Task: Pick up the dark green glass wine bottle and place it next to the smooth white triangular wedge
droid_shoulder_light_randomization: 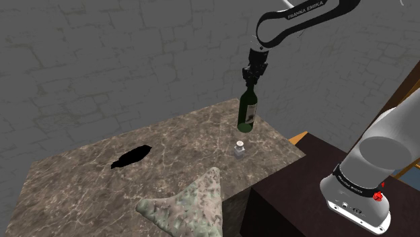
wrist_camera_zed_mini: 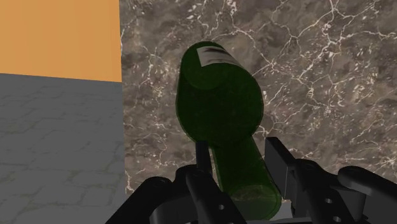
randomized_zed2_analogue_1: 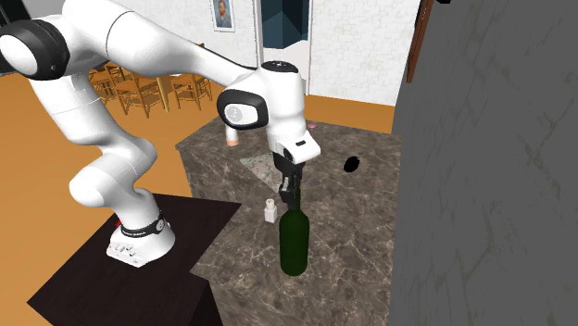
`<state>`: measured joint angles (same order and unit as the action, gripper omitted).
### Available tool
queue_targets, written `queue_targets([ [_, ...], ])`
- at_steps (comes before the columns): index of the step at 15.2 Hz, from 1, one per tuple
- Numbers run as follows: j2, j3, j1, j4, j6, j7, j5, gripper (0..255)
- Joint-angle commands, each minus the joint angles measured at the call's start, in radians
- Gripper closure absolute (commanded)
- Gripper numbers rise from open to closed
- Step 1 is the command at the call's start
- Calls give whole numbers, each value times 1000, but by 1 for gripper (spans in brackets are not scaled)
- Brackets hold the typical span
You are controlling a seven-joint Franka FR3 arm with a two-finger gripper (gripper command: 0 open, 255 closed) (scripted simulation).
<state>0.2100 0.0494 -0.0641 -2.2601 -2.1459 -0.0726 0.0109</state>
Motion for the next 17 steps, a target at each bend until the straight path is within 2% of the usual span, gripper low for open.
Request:
queue_targets([
  [1, 0, 0, 0, 0, 0, 0, 0, 255],
  [7, 0, 0, 0, 0, 0, 0, 0, 255],
  [17, 32, -1, 0, 104, 136, 1, 1, 255],
])
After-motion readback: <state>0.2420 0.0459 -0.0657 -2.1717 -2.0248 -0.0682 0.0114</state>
